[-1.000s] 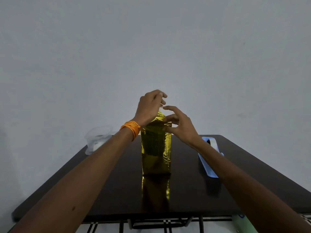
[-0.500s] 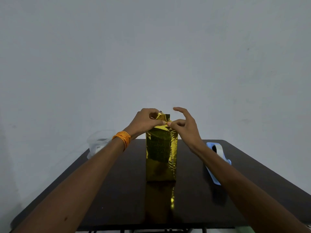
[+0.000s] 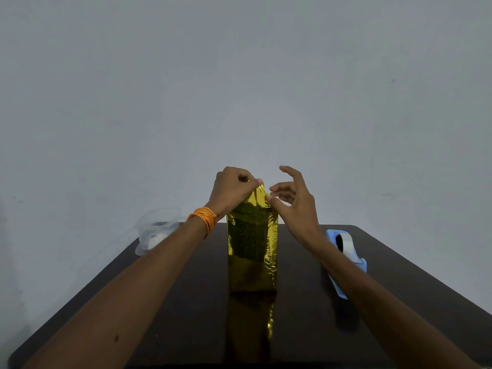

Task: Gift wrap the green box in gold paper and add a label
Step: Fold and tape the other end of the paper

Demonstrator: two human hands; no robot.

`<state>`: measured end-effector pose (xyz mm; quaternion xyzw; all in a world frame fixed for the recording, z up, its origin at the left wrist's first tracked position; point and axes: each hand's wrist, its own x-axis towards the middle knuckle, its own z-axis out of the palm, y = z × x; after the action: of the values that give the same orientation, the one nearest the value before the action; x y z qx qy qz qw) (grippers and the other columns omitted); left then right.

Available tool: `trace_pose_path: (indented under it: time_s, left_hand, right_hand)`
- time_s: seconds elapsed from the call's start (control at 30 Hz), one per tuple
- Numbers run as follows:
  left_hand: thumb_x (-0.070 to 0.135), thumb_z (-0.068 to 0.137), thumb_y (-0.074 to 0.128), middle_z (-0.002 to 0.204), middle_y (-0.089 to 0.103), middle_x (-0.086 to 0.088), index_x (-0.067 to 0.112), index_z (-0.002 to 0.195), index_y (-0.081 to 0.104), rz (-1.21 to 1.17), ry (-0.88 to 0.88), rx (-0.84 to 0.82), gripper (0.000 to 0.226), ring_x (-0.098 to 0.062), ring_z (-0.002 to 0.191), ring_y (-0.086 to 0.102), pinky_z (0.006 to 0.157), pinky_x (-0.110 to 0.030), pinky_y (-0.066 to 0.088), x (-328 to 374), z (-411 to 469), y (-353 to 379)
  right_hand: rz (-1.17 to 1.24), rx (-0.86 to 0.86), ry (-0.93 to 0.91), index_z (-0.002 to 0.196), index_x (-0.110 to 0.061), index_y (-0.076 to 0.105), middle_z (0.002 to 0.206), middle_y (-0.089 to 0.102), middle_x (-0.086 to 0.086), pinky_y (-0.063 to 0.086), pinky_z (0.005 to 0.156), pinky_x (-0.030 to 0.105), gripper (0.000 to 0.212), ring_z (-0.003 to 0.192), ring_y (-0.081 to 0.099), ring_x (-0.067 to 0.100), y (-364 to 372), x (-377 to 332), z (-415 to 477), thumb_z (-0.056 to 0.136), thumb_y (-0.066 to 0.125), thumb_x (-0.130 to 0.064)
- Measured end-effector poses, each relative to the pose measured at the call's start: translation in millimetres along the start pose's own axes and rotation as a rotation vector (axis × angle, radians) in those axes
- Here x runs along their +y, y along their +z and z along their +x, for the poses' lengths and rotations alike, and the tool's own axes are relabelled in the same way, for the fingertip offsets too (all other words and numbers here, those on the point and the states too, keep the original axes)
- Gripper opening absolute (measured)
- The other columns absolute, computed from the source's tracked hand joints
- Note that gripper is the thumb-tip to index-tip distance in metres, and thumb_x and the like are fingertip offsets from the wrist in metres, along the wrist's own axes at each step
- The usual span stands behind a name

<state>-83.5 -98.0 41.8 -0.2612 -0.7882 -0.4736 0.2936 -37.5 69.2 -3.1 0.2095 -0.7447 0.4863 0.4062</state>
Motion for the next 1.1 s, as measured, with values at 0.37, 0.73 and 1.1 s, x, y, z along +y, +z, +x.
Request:
trace_pose_path:
  time_s: [0.37, 0.73, 1.1]
  left_hand:
    - [0.029, 0.087, 0.071, 0.074, 0.072, -0.001, 0.01, 0.081, 0.078, 0.038, -0.002, 0.038, 0.021, -0.014, 0.07, 0.067, 0.064, -0.022, 0.051, -0.1, -1.6, -2.7]
    - [0.04, 0.086, 0.072, 0.087, 0.071, 0.003, 0.015, 0.093, 0.07, -0.06, -0.01, -0.023, 0.026, -0.008, 0.082, 0.067, 0.068, -0.017, 0.049, -0.4, -2.4, -11.0]
    - [0.027, 0.089, 0.071, 0.092, 0.073, 0.0, 0.012, 0.097, 0.076, -0.028, 0.053, -0.204, 0.018, -0.011, 0.084, 0.067, 0.065, -0.013, 0.047, -7.3, 4.1, -10.8]
  right_hand:
    - [-0.211, -0.008, -0.096, 0.143, -0.026, 0.039, 0.097, 0.072, -0.007, 0.054, 0.093, 0.031, 0.066, 0.095, 0.067, 0.007, 19.6, -8.1, 9.6, 0.088, 0.074, -0.016]
    - [-0.008, -0.072, 0.05, 0.142, -0.022, 0.039, 0.083, 0.073, -0.005, 0.052, 0.071, 0.011, 0.062, 0.079, 0.069, 0.006, 13.4, -10.1, 19.1, 0.089, 0.068, -0.01]
    - [0.049, -0.128, 0.169, 0.144, -0.026, 0.033, 0.089, 0.074, -0.001, 0.048, 0.071, 0.011, 0.061, 0.087, 0.069, 0.004, 4.2, -11.0, 21.0, 0.094, 0.067, -0.022]
